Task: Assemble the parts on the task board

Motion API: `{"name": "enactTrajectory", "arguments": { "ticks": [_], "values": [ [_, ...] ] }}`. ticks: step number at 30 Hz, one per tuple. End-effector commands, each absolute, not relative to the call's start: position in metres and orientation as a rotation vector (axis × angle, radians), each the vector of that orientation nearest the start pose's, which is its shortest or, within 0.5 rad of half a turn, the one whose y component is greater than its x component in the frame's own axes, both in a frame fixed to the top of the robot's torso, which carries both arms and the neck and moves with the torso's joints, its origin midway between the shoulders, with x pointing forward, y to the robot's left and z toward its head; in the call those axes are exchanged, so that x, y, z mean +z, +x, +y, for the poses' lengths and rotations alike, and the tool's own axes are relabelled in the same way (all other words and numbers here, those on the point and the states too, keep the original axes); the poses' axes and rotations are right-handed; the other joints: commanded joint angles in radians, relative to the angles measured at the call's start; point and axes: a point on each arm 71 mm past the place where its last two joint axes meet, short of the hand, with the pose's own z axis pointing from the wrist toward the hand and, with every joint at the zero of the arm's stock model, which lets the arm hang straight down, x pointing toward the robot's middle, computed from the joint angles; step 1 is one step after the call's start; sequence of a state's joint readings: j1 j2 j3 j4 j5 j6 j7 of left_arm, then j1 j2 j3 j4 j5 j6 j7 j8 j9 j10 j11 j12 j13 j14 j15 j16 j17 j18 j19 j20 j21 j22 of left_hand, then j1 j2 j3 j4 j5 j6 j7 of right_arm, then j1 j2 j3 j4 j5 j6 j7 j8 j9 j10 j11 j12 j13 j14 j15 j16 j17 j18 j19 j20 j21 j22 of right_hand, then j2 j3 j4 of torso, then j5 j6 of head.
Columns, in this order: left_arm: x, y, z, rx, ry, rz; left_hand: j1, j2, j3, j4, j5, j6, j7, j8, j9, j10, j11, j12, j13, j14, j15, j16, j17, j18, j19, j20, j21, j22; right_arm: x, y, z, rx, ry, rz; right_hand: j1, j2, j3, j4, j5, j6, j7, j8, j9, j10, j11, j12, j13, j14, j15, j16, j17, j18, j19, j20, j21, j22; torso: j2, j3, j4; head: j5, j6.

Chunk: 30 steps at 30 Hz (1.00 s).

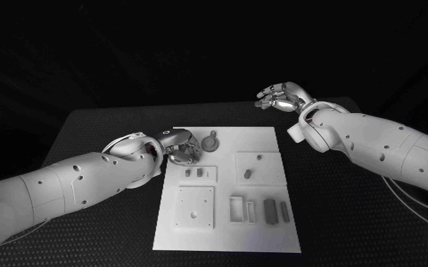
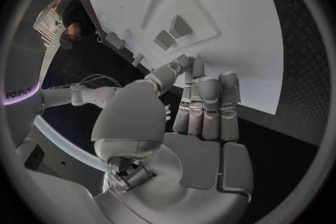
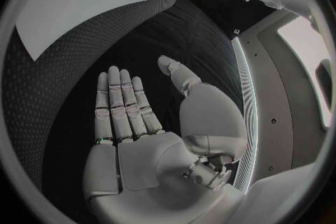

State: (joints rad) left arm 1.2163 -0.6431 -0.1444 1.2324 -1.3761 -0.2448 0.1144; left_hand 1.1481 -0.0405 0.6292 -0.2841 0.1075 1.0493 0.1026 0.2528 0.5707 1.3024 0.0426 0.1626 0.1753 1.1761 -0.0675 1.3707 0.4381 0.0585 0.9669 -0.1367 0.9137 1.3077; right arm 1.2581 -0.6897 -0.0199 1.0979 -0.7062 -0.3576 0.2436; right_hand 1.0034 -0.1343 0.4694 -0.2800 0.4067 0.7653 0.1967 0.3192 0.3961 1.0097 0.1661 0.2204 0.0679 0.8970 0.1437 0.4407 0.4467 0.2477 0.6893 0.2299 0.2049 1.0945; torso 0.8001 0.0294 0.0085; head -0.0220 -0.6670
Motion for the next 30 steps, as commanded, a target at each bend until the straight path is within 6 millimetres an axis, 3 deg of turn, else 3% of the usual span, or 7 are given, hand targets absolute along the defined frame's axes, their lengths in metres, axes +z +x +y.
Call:
{"name": "enactTrajectory", "arguments": {
  "ticks": [1, 13, 16, 30],
  "values": [
    [-0.2395, 0.5123, 0.1658, -0.731, 0.32, 1.825, -0.002, -0.006, 0.003, 0.0, 0.003, 0.007, 0.003, 0.003, 0.001, 0.006, -0.001, -0.002, 0.001, -0.002, -0.003, -0.004, -0.002, 0.031, -0.004, -0.028, 0.004, 0.014, -0.1604, 0.5682, -0.2545, 0.978, 0.478, 1.47, 0.003, 0.006, 0.003, 0.005, -0.004, -0.005, 0.017, 0.001, -0.002, 0.004, 0.003, -0.006, 0.001, -0.009, 0.0, -0.006, 0.002, -0.013, -0.002, -0.001, -0.005, 0.002, 0.0, 0.0003, 0.0009, -0.001, -0.001],
    [-0.2422, 0.5116, 0.1655, -0.723, 0.339, 1.814, -0.005, -0.014, -0.002, 0.002, -0.013, -0.004, 0.006, -0.002, -0.004, 0.017, -0.006, 0.007, 0.01, -0.01, -0.007, -0.003, -0.001, 0.028, -0.01, -0.03, 0.004, 0.016, -0.1607, 0.5683, -0.2546, 0.978, 0.479, 1.474, 0.003, 0.006, 0.003, 0.005, -0.004, -0.005, 0.017, 0.001, -0.002, 0.005, 0.003, -0.007, 0.001, -0.009, 0.0, -0.006, 0.002, -0.013, -0.002, -0.001, -0.006, 0.002, 0.0, -0.0006, 0.0004, -0.003, -0.003],
    [-0.2413, 0.5124, 0.167, -0.726, 0.326, 1.802, -0.007, -0.029, -0.005, 0.004, -0.048, -0.047, 0.023, -0.025, -0.019, 0.018, -0.007, 0.012, 0.015, -0.015, -0.009, -0.004, -0.003, 0.025, -0.012, -0.032, 0.003, 0.016, -0.1606, 0.5685, -0.2552, 0.976, 0.481, 1.472, 0.003, 0.006, 0.003, 0.005, -0.003, -0.005, 0.017, 0.001, -0.002, 0.004, 0.003, -0.007, 0.001, -0.01, 0.0, -0.006, 0.002, -0.013, -0.002, -0.001, -0.007, 0.002, 0.0, -0.0009, 0.0001, -0.005, -0.003],
    [-0.2404, 0.5131, 0.1713, -0.72, 0.306, 1.787, 0.001, -0.049, -0.005, 0.002, -0.049, -0.076, 0.032, -0.039, -0.032, 0.019, -0.008, 0.019, 0.022, -0.014, -0.009, -0.003, -0.004, 0.024, -0.01, -0.034, 0.004, 0.015, -0.1607, 0.5685, -0.2551, 0.976, 0.48, 1.472, 0.003, 0.005, 0.003, 0.005, -0.003, -0.006, 0.018, 0.001, -0.003, 0.004, 0.004, -0.008, 0.001, -0.01, 0.0, -0.007, 0.003, -0.013, -0.002, -0.001, -0.008, 0.003, 0.0, -0.0014, 0.0015, -0.007, -0.001]
  ]
}}
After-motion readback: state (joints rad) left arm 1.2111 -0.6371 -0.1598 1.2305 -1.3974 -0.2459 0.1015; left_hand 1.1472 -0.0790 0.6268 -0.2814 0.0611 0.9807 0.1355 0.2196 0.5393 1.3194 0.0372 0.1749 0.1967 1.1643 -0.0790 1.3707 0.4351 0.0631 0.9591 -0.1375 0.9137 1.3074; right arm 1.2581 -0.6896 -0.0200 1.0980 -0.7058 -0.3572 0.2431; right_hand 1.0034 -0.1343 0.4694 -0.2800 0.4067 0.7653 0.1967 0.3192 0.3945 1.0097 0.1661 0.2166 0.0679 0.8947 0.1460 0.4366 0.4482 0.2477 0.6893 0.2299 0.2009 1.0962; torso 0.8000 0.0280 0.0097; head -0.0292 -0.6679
